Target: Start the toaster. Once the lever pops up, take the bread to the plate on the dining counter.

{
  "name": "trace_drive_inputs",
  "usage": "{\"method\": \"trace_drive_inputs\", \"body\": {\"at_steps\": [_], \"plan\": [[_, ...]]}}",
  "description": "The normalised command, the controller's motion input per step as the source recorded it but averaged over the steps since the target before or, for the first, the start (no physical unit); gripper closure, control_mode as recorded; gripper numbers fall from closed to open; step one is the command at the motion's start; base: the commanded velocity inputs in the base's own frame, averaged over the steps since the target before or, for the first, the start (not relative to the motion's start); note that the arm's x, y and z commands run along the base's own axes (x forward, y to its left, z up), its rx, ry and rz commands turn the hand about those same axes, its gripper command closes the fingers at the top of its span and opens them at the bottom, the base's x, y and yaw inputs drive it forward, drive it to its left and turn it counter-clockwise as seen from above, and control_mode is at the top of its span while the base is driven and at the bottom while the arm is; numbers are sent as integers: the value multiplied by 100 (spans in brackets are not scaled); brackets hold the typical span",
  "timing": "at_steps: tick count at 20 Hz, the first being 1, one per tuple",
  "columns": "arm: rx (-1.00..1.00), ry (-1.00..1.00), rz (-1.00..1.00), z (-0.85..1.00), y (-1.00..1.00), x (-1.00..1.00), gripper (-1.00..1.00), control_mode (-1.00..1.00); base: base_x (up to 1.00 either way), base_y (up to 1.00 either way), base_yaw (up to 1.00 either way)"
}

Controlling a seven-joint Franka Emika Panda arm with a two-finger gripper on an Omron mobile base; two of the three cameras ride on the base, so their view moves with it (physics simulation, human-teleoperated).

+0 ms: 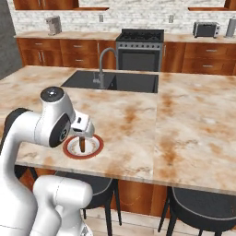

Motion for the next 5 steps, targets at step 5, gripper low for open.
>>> {"method": "trace_drive_inputs", "body": {"at_steps": [5], "plan": [[-1, 4, -6, 49, -7, -61, -100, -100, 0, 0, 0]]}}
